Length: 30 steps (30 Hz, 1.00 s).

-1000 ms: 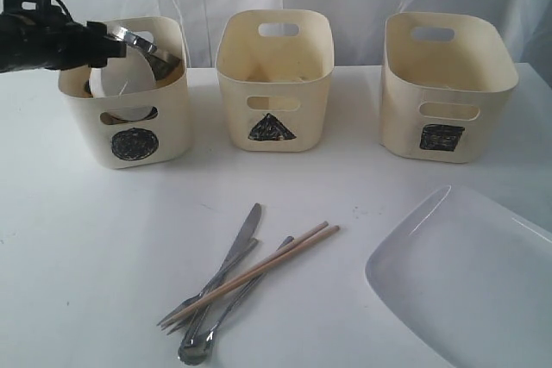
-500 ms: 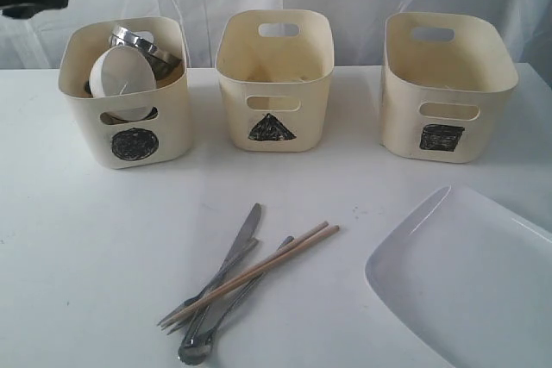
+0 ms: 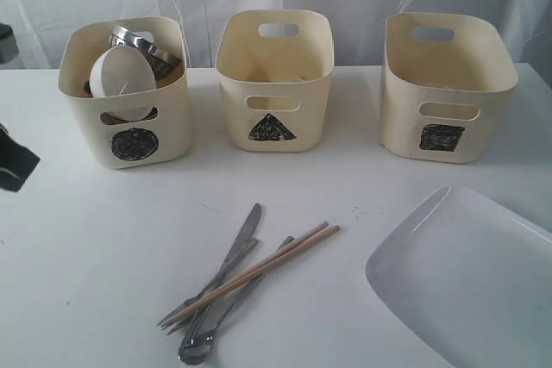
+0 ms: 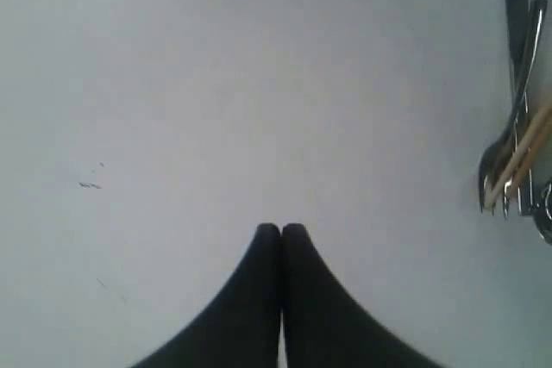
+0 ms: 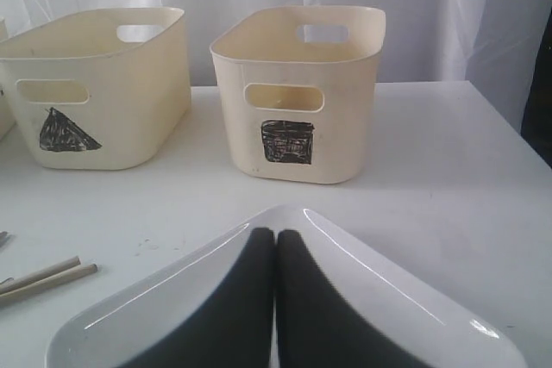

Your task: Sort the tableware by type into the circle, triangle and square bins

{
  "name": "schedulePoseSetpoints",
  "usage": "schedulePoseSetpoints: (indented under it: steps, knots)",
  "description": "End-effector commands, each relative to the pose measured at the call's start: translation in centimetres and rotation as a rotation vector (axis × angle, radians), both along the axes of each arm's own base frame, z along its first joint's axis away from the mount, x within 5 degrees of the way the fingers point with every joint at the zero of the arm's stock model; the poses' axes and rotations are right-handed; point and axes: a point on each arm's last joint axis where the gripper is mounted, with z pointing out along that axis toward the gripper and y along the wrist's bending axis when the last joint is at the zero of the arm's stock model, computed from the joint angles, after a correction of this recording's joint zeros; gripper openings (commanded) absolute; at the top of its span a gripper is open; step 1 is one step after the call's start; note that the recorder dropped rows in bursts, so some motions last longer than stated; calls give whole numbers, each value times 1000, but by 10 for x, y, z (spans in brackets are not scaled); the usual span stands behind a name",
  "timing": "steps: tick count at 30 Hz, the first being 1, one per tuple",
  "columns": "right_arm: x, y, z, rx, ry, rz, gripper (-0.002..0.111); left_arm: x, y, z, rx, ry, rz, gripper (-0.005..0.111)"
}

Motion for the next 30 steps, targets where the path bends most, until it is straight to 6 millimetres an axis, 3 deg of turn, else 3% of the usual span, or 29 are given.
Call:
schedulePoseSetpoints:
  steps: [1,7,10,15,18,24,30]
  knots:
    - [0,0,-1,-3,-4,5,0,-17,-2,-20,-60,50,28,0]
    - [0,0,-1,-3,-4,5,0,-56,7,-21,-99,-85,49,0]
    - [0,0,-1,-3,-4,5,0,-78,12,-5,-136,-264,59,0]
    - [0,0,-1,-3,-4,5,0,-129,25,41,-196,-657,47,0]
    - [0,0,-1,-3,-4,5,0,-157,32,50,-188,-773,39,0]
    - [0,0,-1,-5,-4,5,0,-193,37,45,-208,-747,14,0]
    - [0,0,-1,-3,-4,5,0,-202,40,40,-167,-718,3,0]
